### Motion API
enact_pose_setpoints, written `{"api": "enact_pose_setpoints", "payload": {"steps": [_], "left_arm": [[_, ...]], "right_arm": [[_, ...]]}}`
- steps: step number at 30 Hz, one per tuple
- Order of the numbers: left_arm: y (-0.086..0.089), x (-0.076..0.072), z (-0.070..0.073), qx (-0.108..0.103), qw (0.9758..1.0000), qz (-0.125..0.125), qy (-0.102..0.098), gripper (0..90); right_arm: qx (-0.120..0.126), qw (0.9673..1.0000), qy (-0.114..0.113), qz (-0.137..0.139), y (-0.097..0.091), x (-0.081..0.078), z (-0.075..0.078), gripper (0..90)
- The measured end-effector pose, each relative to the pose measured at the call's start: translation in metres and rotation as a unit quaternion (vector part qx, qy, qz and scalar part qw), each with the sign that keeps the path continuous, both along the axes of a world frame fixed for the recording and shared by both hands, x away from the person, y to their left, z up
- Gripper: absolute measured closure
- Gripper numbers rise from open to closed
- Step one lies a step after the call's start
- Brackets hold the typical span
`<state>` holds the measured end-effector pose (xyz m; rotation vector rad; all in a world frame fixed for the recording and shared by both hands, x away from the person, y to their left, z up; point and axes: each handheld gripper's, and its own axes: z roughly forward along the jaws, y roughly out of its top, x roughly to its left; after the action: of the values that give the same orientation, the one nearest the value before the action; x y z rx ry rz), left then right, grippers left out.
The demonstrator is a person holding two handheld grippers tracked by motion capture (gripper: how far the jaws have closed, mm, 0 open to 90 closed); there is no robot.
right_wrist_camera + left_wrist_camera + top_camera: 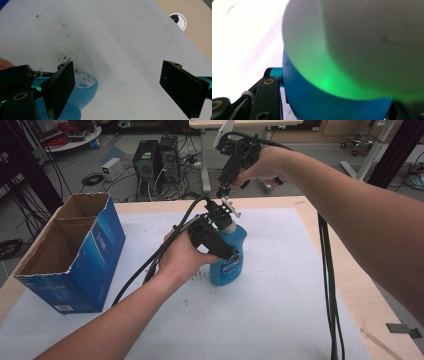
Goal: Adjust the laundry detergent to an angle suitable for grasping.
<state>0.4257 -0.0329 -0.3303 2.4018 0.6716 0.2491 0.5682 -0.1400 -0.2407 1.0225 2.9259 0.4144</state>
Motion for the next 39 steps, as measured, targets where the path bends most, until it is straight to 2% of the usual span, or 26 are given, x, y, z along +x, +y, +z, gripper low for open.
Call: {"api": "enact_pose_setpoints", "payload": {"steps": [3, 5, 9, 11, 12, 15, 16, 17, 18, 19, 21, 25, 27, 28, 29, 30, 32, 34, 39], "left_arm": [[0.001, 0.000, 0.000, -0.001, 1.0000, -0.006, -0.001, 43.5], [0.005, -0.001, 0.003, 0.005, 0.9998, -0.019, -0.003, 43.6], [0.016, -0.004, 0.013, -0.008, 0.9988, -0.048, -0.005, 43.7], [0.016, -0.004, 0.013, -0.008, 0.9988, -0.048, -0.005, 43.8], [0.028, -0.008, 0.021, -0.017, 0.9966, -0.081, -0.008, 43.8], [0.031, -0.010, 0.023, -0.016, 0.9956, -0.092, -0.010, 43.8], [0.039, -0.014, 0.026, -0.014, 0.9928, -0.118, -0.011, 43.8], [0.039, -0.014, 0.026, -0.014, 0.9928, -0.118, -0.011, 43.8], [0.046, -0.017, 0.028, -0.009, 0.9890, -0.147, -0.011, 43.8], [0.048, -0.019, 0.027, -0.006, 0.9875, -0.157, -0.013, 43.9], [0.052, -0.023, 0.024, -0.002, 0.9858, -0.168, -0.010, 43.9], [0.057, -0.029, 0.012, 0.003, 0.9797, -0.200, -0.010, 43.9], [0.057, -0.031, 0.006, 0.003, 0.9778, -0.210, -0.005, 43.9], [0.057, -0.032, 0.002, 0.005, 0.9753, -0.221, -0.004, 43.9], [0.057, -0.033, 0.000, -0.005, 0.9758, -0.219, -0.003, 43.9], [0.058, -0.033, 0.000, -0.011, 0.9742, -0.225, -0.010, 43.9], [0.057, -0.034, 0.000, -0.010, 0.9742, -0.225, -0.009, 43.9], [0.056, -0.035, 0.000, -0.007, 0.9713, -0.238, -0.013, 44.0], [0.057, -0.034, -0.001, -0.008, 0.9714, -0.237, -0.010, 43.9]], "right_arm": [[-0.001, 1.0000, 0.000, -0.001, -0.001, 0.000, 0.001, 12.5], [0.000, 1.0000, -0.003, -0.006, -0.001, 0.000, 0.002, 12.5], [0.005, 0.9999, -0.008, -0.014, -0.004, 0.001, 0.004, 12.5], [0.003, 0.9999, -0.009, -0.013, -0.004, 0.001, 0.004, 12.5], [0.004, 0.9999, -0.008, -0.014, -0.005, 0.001, 0.003, 12.5], [0.003, 0.9999, -0.008, -0.014, -0.005, 0.001, 0.004, 12.5], [0.004, 0.9999, -0.008, -0.014, -0.005, 0.000, 0.004, 12.5], [0.004, 0.9999, -0.008, -0.014, -0.005, 0.000, 0.004, 12.5], [0.003, 0.9999, -0.009, -0.013, -0.006, -0.002, 0.004, 12.5], [0.003, 0.9999, -0.009, -0.013, -0.006, -0.002, 0.004, 12.5], [0.003, 0.9999, -0.009, -0.013, -0.006, -0.004, 0.004, 12.5], [0.002, 0.9999, -0.009, -0.012, -0.007, -0.007, 0.002, 12.5], [0.001, 0.9999, -0.009, -0.012, -0.007, -0.008, 0.001, 12.5], [0.002, 0.9999, -0.009, -0.012, -0.007, -0.008, 0.001, 12.5], [-0.001, 0.9999, -0.007, -0.012, -0.006, -0.009, 0.001, 12.5], [-0.001, 0.9999, -0.007, -0.012, -0.006, -0.009, 0.001, 12.5], [0.001, 0.9999, -0.008, -0.011, -0.006, -0.009, 0.001, 12.5], [0.000, 0.9999, -0.007, -0.011, -0.006, -0.009, 0.000, 12.5], [0.001, 0.9999, -0.007, -0.010, -0.006, -0.009, 0.000, 12.5]]}}
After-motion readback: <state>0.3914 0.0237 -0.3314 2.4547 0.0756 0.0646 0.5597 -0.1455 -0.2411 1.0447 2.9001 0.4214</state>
